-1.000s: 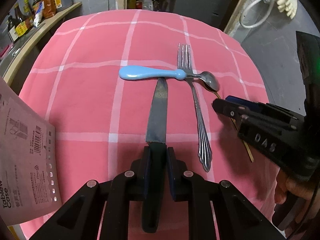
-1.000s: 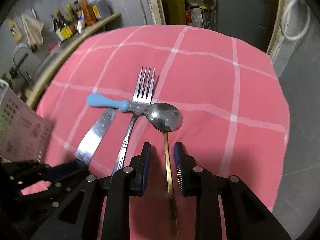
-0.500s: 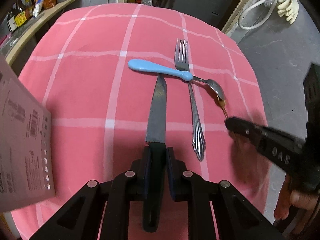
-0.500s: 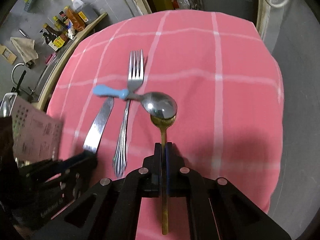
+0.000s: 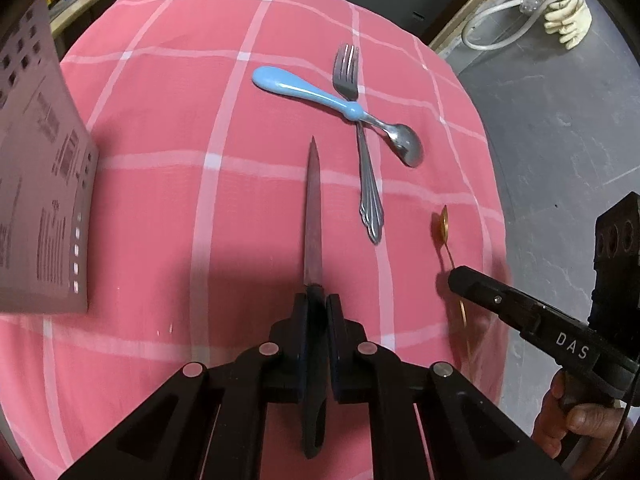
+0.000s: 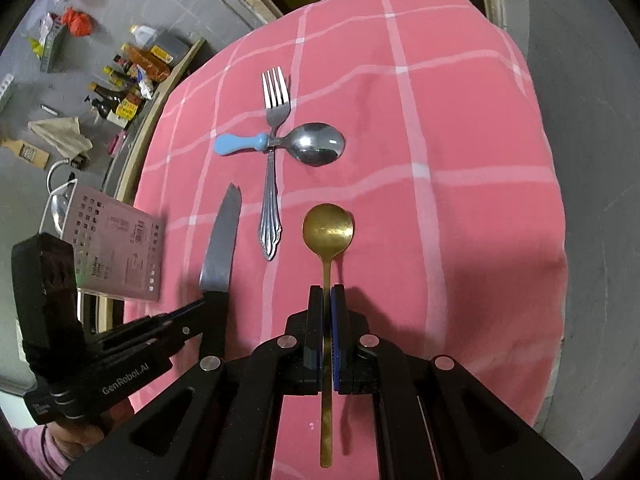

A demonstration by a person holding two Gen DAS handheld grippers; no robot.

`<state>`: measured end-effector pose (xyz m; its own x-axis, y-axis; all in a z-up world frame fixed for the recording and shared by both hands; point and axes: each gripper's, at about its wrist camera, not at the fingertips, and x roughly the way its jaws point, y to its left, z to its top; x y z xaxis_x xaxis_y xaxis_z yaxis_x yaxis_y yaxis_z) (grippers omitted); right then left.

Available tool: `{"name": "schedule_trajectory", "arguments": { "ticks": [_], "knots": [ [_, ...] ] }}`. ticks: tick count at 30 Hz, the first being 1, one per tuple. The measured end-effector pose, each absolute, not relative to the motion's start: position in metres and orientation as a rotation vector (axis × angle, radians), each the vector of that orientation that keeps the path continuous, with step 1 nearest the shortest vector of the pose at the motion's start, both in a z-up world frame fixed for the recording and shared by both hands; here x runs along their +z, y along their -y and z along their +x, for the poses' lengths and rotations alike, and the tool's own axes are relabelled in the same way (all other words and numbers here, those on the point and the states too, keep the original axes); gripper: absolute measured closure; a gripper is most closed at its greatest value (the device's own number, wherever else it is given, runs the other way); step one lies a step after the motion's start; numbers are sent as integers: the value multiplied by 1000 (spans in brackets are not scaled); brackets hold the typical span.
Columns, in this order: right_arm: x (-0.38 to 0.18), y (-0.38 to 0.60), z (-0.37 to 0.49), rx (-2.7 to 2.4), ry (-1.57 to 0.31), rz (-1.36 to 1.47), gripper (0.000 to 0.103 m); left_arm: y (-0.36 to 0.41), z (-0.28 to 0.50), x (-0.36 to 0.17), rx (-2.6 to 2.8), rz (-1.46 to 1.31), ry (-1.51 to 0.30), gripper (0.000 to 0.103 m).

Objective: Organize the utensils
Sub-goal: 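Lift the knife and gold spoon and carry both toward the white caddy, then lower the knife and gold spoon into the caddy and open both tools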

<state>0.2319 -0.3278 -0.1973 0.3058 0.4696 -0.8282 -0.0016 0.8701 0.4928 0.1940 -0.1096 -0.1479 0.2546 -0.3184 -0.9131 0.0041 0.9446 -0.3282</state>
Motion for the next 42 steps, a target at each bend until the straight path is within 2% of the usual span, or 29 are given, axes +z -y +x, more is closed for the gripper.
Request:
{"name": "schedule_trajectory", "arguments": {
  "ticks": [5,10,24,30,33,36,42],
  "knots": [
    [-201,332,218,321,-1168,490,100,110,184,-135,-261,-279,-1255,95],
    [-174,326,224,329,-1041,521,100,107,177,-110,-294,-285,-1176,95],
    [-48,287,220,471,-606,467,100,48,161,37,-298,-289,-695,95],
    [-6,239,236,570,-458,479,100,-7,161,75,-228,-291,-499,95],
    [7,212,239,614,-391,480,100,-33,160,79,-213,-313,-401,95],
    [7,183,246,650,-359,497,100,-57,172,71,-179,-327,-383,95],
    [-29,141,256,673,-336,525,100,-88,185,41,-156,-361,-387,95]
  ]
}}
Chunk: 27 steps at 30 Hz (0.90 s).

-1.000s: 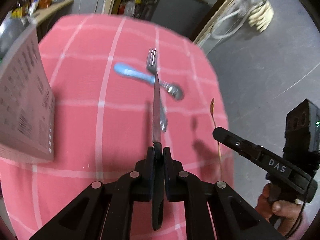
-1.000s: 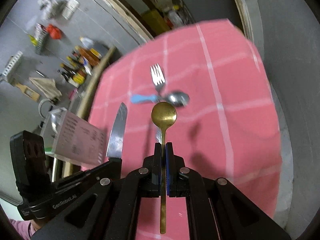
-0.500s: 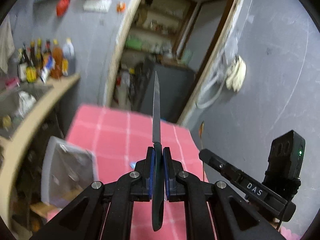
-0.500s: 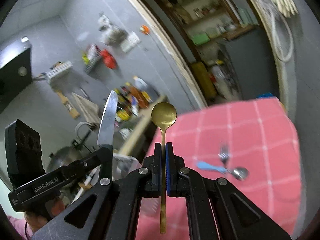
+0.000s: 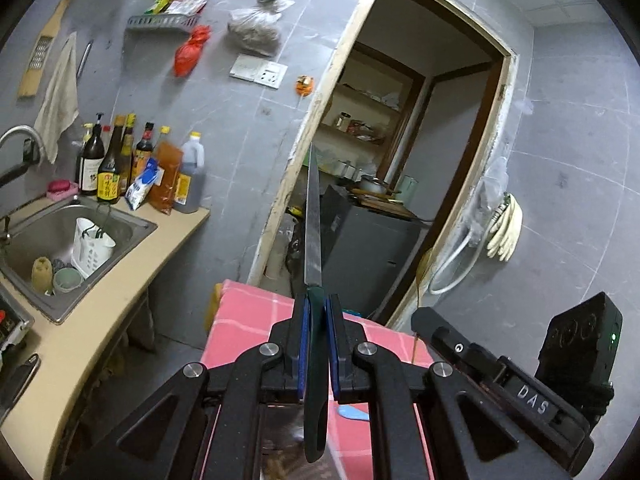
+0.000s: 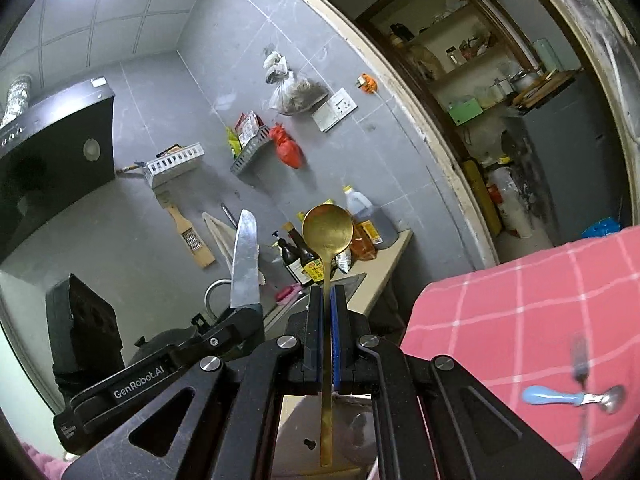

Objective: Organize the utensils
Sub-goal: 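Lower the knife and gold spoon into the caddy and open both tools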

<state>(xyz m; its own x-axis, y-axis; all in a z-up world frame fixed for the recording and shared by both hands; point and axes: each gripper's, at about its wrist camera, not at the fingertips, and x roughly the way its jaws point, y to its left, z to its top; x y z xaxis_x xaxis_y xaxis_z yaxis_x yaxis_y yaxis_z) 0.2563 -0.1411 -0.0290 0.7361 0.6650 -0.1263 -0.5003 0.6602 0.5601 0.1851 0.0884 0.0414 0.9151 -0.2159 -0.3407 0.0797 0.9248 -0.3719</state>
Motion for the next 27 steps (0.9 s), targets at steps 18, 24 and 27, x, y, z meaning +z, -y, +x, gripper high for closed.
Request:
{"name": "schedule_trajectory", "arguments": {
  "ticks": [18,24,27],
  "knots": [
    [-93,124,221,621,-392,377,100,-86,158,-12,-238,-286,-399,95],
    [-93,128,212,614,-404,330,100,-83,150,-16,-257,-254,-409,94],
    [-90,127,211,614,-408,321,100,-85,150,-16,-250,-262,-407,94]
  ]
}}
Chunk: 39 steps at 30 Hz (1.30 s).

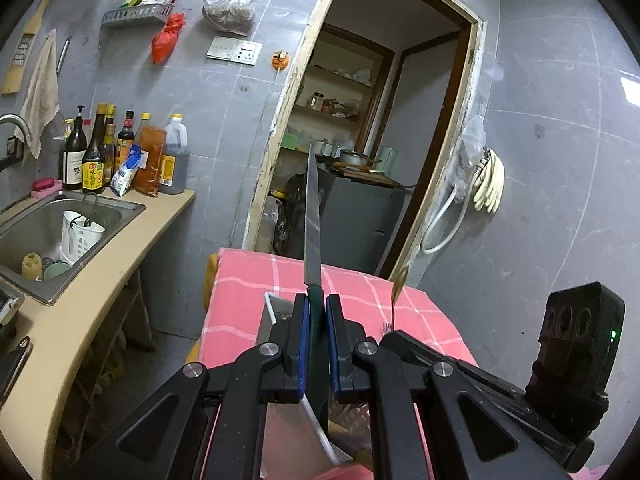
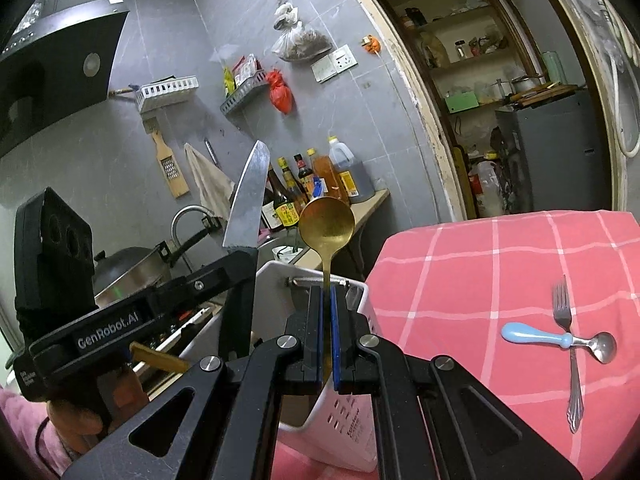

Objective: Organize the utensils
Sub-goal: 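Lower the knife and gold spoon into the caddy and open both tools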

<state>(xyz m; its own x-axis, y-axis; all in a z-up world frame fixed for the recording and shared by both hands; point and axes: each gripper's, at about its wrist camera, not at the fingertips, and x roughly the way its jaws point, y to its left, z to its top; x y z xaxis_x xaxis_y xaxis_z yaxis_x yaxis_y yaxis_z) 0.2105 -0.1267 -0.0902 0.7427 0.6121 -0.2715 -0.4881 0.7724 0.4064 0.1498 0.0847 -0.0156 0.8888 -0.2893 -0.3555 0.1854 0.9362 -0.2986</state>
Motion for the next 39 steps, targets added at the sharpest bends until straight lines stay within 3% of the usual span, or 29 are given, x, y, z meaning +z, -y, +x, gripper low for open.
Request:
{"name": "schedule_trajectory", "arguments": {
  "ticks": [29,39],
  "knots": [
    [-89,122,207,597,-417,304,100,-84,169,-25,-257,-323,-389,95],
    [-87,119,203,600,-414,284,100,-99,173,-34,-301,-458,-404,95]
  ]
}}
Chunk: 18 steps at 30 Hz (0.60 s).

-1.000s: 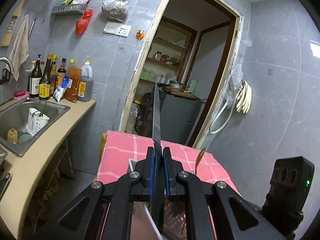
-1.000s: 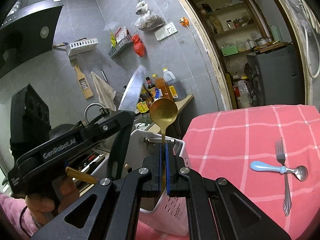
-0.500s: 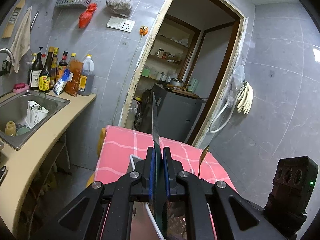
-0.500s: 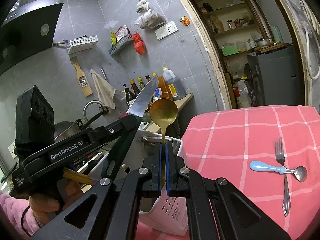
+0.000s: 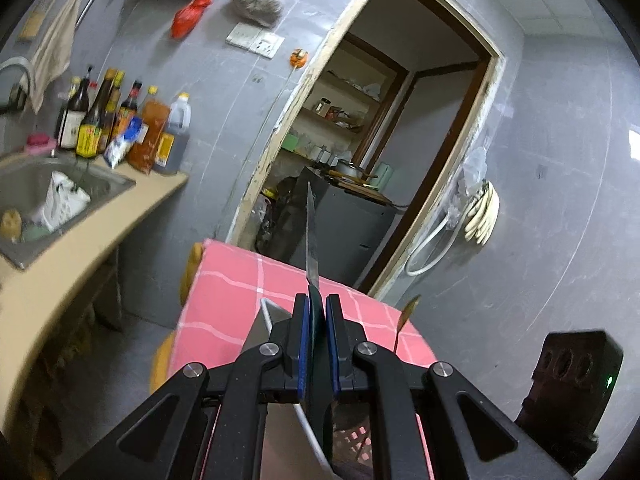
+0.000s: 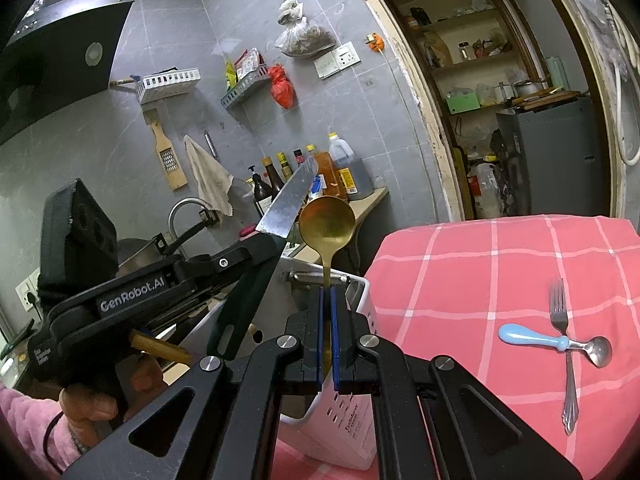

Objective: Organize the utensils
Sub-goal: 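Lower the knife and gold spoon into the caddy and open both tools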

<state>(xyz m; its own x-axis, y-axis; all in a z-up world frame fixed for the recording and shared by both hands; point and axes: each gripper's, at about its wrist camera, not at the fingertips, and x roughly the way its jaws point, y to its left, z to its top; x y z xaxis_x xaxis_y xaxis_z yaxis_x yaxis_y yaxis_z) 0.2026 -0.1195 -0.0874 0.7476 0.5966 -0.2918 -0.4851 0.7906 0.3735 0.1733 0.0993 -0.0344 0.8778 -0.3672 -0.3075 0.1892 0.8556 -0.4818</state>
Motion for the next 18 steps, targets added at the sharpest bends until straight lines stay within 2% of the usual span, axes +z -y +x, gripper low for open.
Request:
{"name": "schedule_trajectory", "arguments": {
  "ticks": [5,18],
  "knots": [
    [-88,121,201,598,-405,294,100,-102,173,-37,-304,-486,-411,95],
    [-85,118,188,626,-415,235,100,-96,146,-33,-305,-355,-376,95]
  ]
}}
